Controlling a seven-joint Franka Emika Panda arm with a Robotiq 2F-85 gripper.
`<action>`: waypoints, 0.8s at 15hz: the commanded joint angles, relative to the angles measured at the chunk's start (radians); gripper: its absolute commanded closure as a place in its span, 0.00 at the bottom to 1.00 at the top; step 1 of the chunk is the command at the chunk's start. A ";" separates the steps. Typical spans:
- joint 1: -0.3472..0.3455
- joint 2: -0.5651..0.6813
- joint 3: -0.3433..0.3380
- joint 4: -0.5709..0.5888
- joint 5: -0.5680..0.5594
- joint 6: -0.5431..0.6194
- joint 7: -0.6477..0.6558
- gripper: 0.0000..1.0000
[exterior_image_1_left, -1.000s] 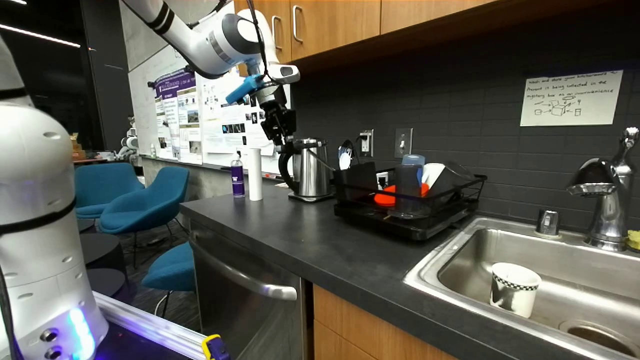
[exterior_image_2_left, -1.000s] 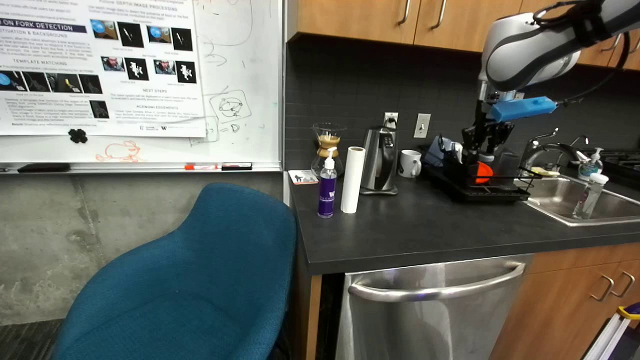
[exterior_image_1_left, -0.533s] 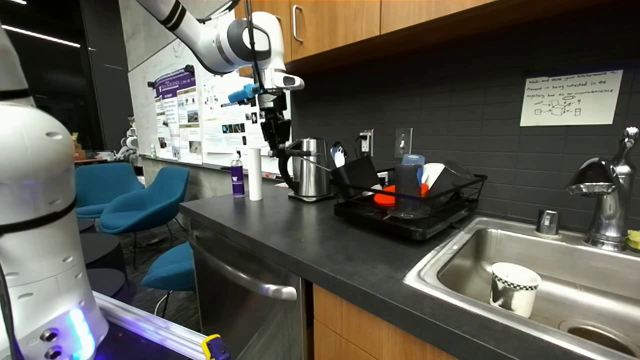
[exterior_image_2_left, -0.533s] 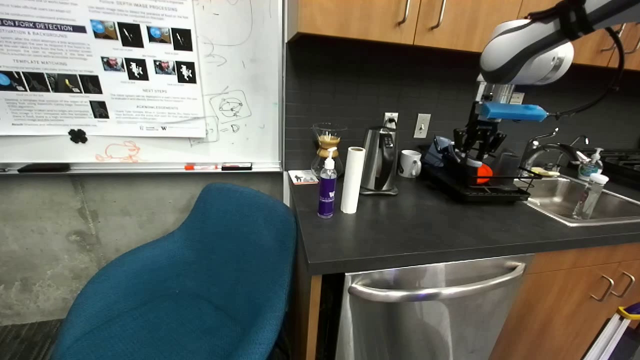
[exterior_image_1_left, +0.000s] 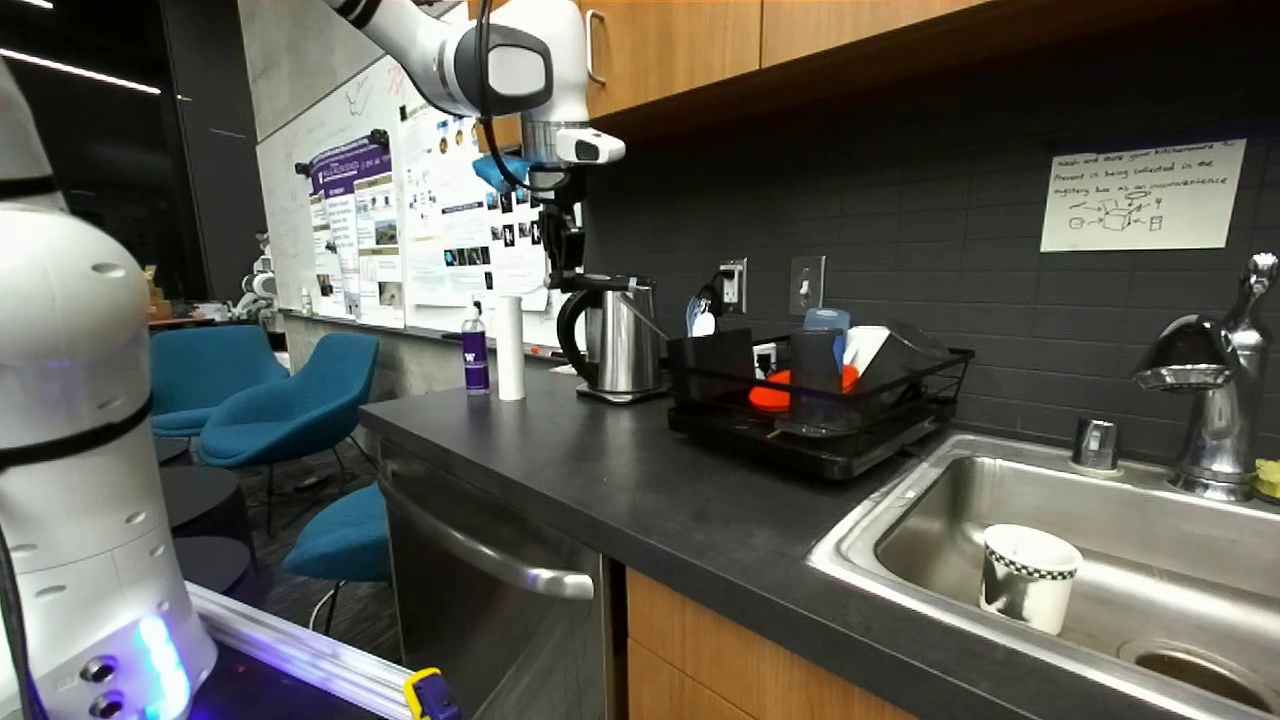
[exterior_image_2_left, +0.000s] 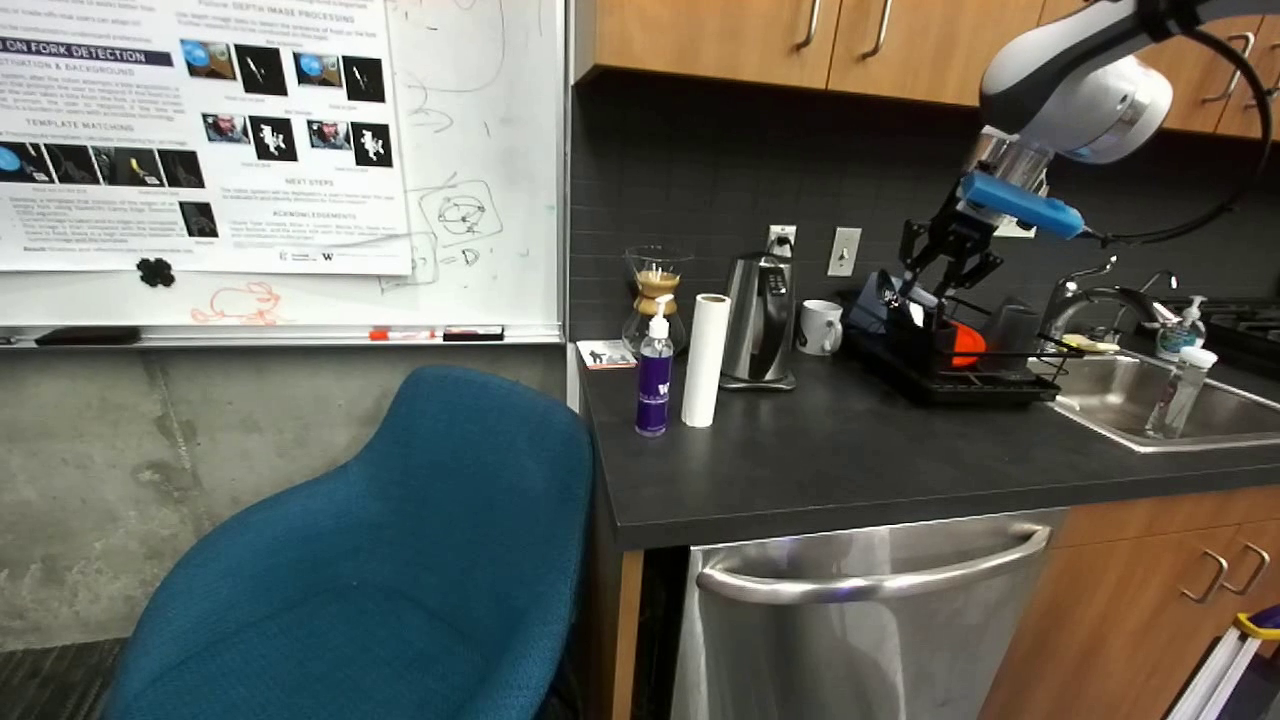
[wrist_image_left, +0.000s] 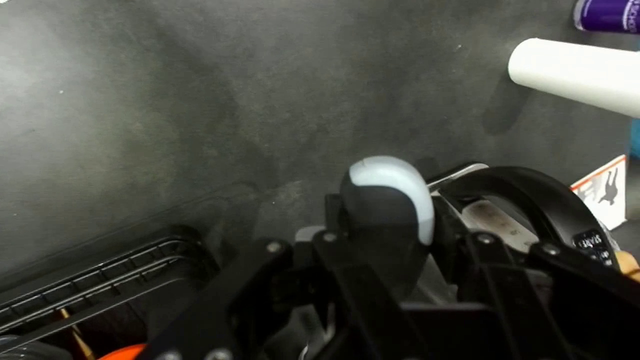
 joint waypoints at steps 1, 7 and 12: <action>0.001 -0.035 -0.024 0.000 0.067 0.012 0.014 0.83; -0.016 -0.040 -0.077 0.000 0.189 -0.094 0.049 0.83; -0.023 -0.040 -0.114 0.000 0.351 -0.138 0.058 0.83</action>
